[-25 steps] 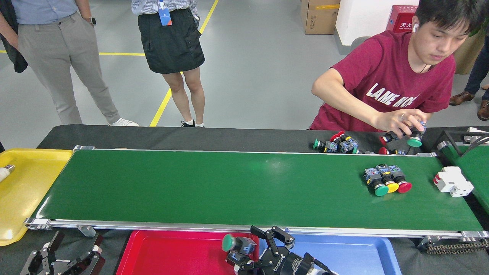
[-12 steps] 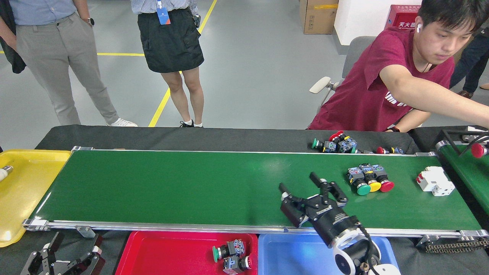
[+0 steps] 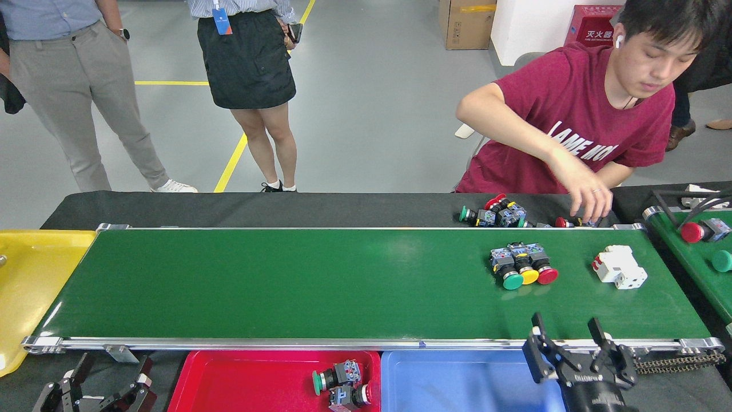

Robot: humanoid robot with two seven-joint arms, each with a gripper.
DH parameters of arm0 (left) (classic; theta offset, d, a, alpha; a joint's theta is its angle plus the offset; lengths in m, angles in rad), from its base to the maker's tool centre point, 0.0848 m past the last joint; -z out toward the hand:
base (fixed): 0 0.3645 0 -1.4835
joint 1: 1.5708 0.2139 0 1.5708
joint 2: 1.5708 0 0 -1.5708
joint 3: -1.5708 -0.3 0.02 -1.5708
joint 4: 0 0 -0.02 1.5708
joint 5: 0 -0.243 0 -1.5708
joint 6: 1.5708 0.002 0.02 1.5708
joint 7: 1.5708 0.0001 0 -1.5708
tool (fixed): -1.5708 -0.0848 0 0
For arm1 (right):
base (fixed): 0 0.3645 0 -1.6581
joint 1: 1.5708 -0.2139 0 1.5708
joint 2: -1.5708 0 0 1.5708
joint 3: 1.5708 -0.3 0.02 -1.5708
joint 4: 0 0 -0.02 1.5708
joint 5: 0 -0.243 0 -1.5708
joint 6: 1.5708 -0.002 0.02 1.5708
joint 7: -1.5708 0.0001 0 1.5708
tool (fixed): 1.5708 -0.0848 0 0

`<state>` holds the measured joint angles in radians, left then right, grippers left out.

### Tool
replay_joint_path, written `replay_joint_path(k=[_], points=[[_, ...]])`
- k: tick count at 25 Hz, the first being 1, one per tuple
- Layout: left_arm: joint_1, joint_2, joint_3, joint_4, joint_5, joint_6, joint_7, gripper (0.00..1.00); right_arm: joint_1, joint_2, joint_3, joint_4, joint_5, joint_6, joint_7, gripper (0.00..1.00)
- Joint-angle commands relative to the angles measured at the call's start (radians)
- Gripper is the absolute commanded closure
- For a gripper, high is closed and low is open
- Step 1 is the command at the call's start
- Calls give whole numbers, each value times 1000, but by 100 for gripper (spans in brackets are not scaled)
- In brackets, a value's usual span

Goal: Pick switch part from conveyor to tray

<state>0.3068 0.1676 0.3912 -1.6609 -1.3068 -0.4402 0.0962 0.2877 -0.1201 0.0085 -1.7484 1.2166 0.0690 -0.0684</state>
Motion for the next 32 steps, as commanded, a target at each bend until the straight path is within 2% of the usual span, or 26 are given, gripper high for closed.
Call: replay_joint_path(k=[1,7,10,13,16,19,22,24,27,32], points=[[3,3,17,-14,3,3,4,0,16,-10,-4,-20,0,-29,-47,3],[6,4,24,-13,3,2,4,0,8,-1,-4,-17,-2,-52,-45,3],[5,6,15,-14,3,0,4,0,-87,13,2,30,1,-44,-18,3],[3,7,15,-14,3,0,4,0,-211,59,38,136,30,-28,12,3],[-5,10,11,-13,1,0,4,0,-329,80,99,251,70,-20,35,3],[-9,10,9,-13,1,-2,4,0,-447,118,137,380,75,26,36,3],[-9,10,9,-13,1,-2,4,0,-553,134,248,491,73,97,35,3],[-14,12,8,-11,0,-2,4,0,-599,143,292,546,70,138,33,3],[-18,15,6,-8,0,-3,4,0,-665,189,312,667,69,146,33,3],[-40,18,-8,-5,-2,-3,4,0,-777,195,304,826,60,149,27,3]])
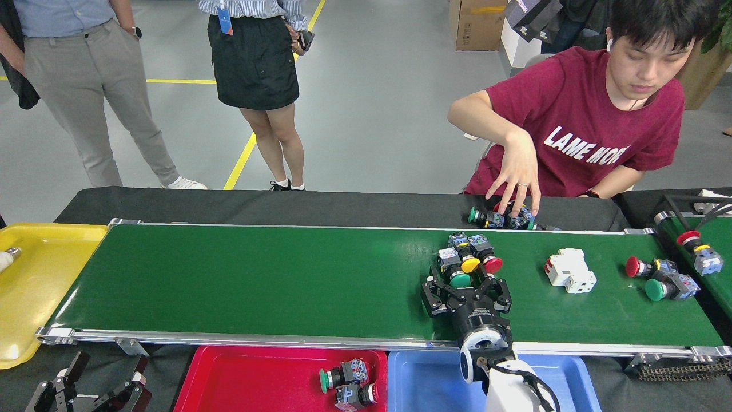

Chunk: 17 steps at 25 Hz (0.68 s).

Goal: Pick switch part from conveyor to tray

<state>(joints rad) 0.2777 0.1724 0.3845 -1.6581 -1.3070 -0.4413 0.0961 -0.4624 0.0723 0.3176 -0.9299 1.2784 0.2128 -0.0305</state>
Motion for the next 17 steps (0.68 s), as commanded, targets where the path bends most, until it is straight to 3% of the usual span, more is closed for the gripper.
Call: replay_joint_path(k=[1,3,6,11,13,17], points=[[-14,13,-1,-8,-1,-2,4,0,-35,1,-6,17,-2,4,-11,3],[-28,13,-13,-8,-1,-2,4,0,-36,-2,-6,29,-4,4,-11,4],[-54,15,-36,-3,-1,0,4,0,-36,-20,0,39,-2,-21,-9,17],[-58,15,-36,0,-1,-2,2,0,-36,-57,-6,22,-7,-214,-9,57],[-57,15,-36,1,-1,0,2,0,-32,-59,-6,5,-21,-263,-12,62],[-55,15,-32,1,-1,1,2,0,-2,-103,-8,-141,-67,-337,-6,63]])
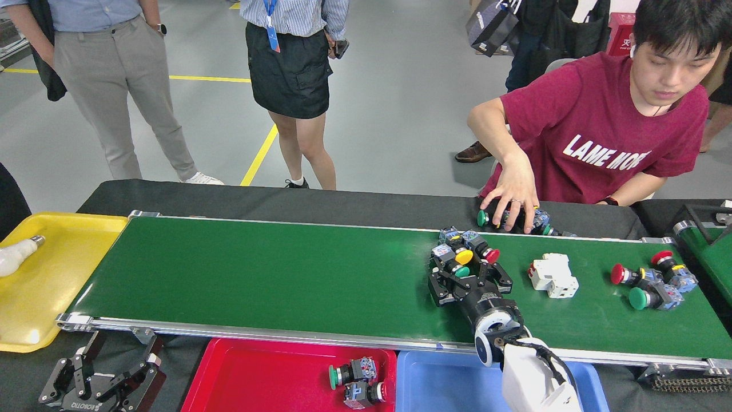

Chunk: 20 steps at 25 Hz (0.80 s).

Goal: Pick switch part from conveyor to tray

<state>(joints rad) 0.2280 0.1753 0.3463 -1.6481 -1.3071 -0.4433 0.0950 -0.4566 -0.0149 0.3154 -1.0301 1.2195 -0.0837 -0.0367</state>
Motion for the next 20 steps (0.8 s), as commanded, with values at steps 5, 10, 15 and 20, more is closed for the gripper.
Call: replay_joint_path(k=[5,10,15,20], points=[[2,12,10,-7,-1,3,3,0,162,-88,-4,-340,-60,-176,23,64],[5,10,13,-7,-1,5,3,0,414,-105,-1,-597,-60,-444,57,63],[10,10,14,-9,0,5,3,0,472,-83,83,-627,-32,-513,87,52],[11,9,13,-9,-1,5,3,0,498,-36,93,-630,-35,-525,107,2]])
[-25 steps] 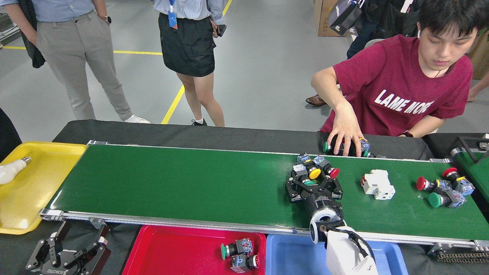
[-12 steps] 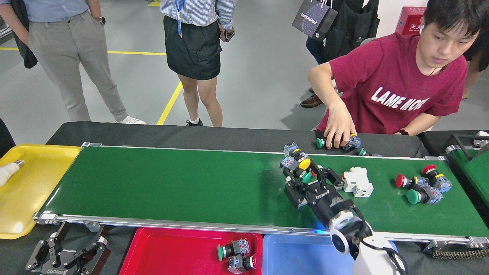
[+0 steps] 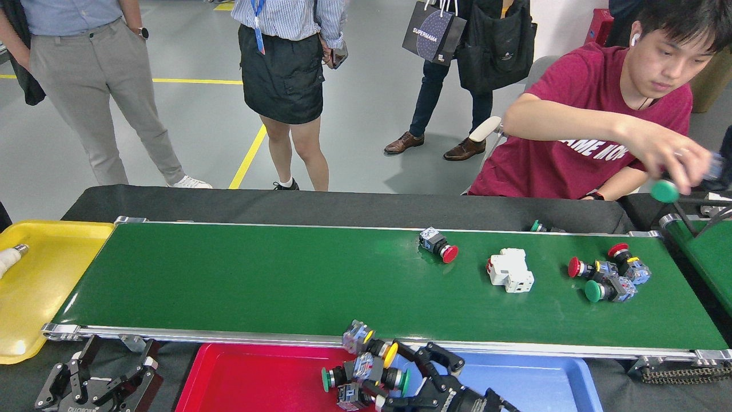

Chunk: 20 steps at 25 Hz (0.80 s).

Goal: Pick switch part from conveyor to tray

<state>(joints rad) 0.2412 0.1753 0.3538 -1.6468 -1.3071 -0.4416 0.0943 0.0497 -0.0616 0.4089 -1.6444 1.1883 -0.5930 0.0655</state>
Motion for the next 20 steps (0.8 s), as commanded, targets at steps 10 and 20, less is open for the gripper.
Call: replay_joint_path(k=[10,20], points=[[3,10,-6,-16,-9,1,2,0,-48,46,-85,-21,-12,18,17,2],[-174,-48,-377,-116,-142,57,-156,0,-88,72,-499,5,-9,318,11,3]])
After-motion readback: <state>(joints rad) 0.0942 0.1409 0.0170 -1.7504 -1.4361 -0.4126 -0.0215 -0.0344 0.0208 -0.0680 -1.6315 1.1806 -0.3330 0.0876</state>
